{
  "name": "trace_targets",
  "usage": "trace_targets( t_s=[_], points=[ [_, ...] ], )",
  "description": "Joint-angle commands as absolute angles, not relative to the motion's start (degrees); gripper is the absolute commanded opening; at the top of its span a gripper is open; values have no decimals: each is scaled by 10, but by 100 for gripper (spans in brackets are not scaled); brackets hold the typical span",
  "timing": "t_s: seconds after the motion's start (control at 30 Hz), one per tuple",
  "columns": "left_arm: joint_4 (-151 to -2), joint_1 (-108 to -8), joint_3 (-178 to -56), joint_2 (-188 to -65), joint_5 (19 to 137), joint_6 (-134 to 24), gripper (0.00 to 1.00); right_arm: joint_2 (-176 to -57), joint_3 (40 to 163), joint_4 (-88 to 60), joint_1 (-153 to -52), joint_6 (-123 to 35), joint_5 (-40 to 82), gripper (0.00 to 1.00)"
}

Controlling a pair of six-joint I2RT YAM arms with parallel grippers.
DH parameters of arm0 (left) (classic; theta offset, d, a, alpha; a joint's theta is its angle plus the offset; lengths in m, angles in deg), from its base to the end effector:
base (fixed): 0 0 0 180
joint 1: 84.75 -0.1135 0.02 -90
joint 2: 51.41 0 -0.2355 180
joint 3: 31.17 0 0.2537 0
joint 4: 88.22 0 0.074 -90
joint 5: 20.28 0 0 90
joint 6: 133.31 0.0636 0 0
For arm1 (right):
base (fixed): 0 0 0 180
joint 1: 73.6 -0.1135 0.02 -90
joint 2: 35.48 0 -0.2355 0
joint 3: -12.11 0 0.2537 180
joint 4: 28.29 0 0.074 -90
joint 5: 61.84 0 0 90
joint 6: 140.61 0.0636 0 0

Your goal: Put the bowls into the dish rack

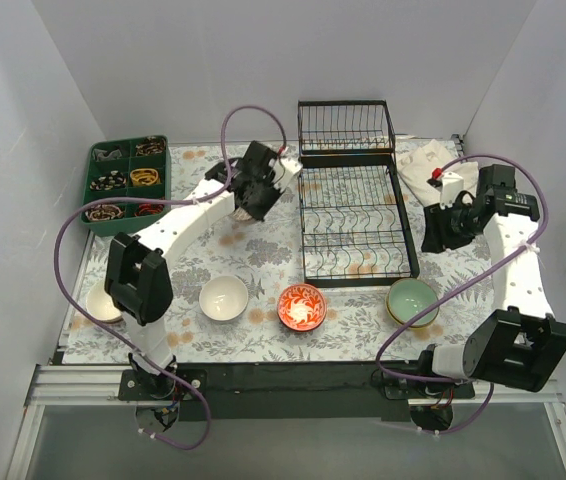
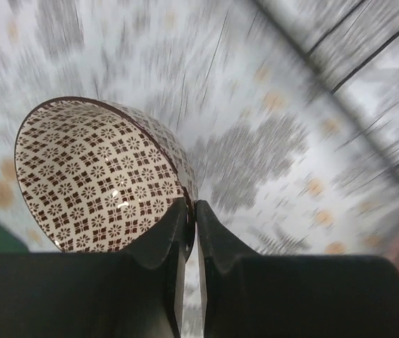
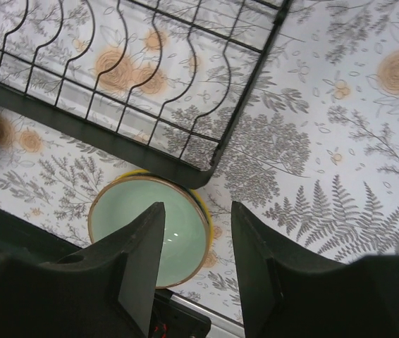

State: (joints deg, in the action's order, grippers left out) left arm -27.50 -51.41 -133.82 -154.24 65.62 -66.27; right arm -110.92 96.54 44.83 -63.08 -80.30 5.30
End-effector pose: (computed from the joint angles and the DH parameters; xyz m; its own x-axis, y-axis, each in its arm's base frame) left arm 0.3307 -0.2121 0.2222 -0.8747 0.1097 -0.4722 0.1933 0.9722 -0.1322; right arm 0.2692 -0.0249 0.2618 -0.7693 -0.3213 -0.5522 -0.4368 0.8953 0.0875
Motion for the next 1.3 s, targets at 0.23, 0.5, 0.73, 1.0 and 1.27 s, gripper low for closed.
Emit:
trace_targets(
  t_s=[0.23, 0.5, 0.73, 1.0, 1.27],
  points=[
    [-309, -466, -1740, -1693, 961, -833, 0, -1090, 1036, 425, -528, -725, 148, 58],
    [-735, -465, -1555, -1687, 1108, -1046, 0, -1120, 1042, 451, -471, -731, 173, 58],
    [-1059, -464, -1495, -1757, 1134, -1295, 0, -1121, 1024, 450, -459, -738, 195, 58],
    [-1159, -447, -1505, -1833, 1086, -1378, 0, -1110, 994, 450, -455, -745, 214, 57],
    [-1118, -423, -1546, -1884, 983, -1405, 0, -1109, 976, 451, -455, -747, 224, 57]
  ],
)
